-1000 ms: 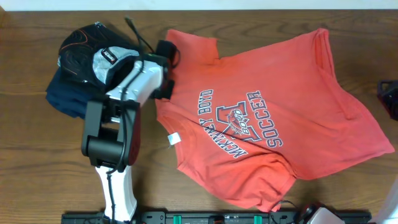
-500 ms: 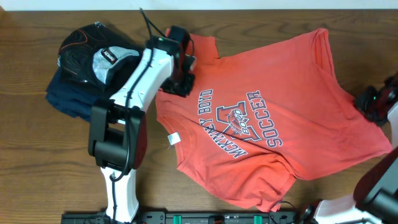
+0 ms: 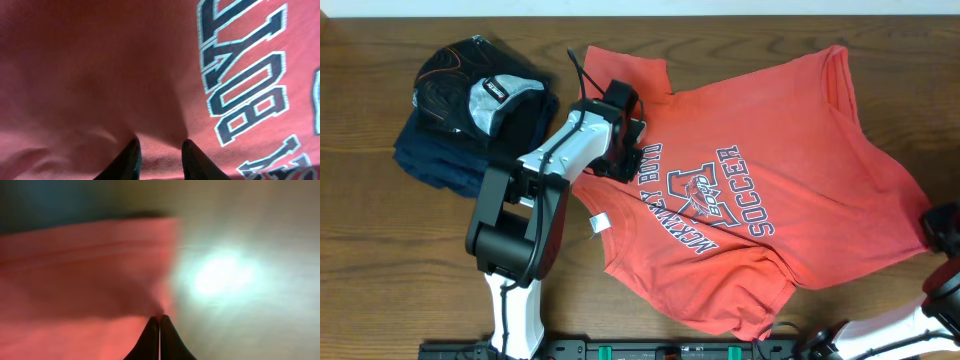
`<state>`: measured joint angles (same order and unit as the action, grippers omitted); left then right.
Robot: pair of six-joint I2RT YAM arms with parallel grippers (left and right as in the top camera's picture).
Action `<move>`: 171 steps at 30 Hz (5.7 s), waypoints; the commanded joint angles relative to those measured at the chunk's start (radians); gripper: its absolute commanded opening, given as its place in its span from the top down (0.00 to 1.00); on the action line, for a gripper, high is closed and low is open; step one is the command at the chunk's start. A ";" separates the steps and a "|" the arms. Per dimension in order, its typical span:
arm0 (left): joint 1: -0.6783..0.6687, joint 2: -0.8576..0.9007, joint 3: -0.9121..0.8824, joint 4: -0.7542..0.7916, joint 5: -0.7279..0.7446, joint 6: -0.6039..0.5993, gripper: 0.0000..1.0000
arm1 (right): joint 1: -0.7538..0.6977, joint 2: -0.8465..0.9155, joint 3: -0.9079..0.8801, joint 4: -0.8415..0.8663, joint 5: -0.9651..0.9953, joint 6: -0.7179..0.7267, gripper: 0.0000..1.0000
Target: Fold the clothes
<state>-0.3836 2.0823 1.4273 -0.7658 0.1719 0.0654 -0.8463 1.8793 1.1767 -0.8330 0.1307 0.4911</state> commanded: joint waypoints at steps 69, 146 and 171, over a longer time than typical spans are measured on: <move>0.015 0.028 -0.057 -0.013 -0.135 0.006 0.58 | -0.246 -0.303 -0.027 0.105 -0.168 0.040 0.57; -0.022 -0.124 -0.421 0.267 -0.349 -0.063 0.93 | 0.251 -0.397 0.606 -0.083 -0.576 -0.104 0.89; 0.193 -0.283 -0.018 -0.123 -0.019 -0.025 0.51 | 0.428 -0.119 0.143 0.147 -0.335 -0.125 0.99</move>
<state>-0.1799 1.8557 1.3884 -0.8703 0.0589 0.0418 -0.4500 1.6939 1.3781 -0.7139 -0.2089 0.3660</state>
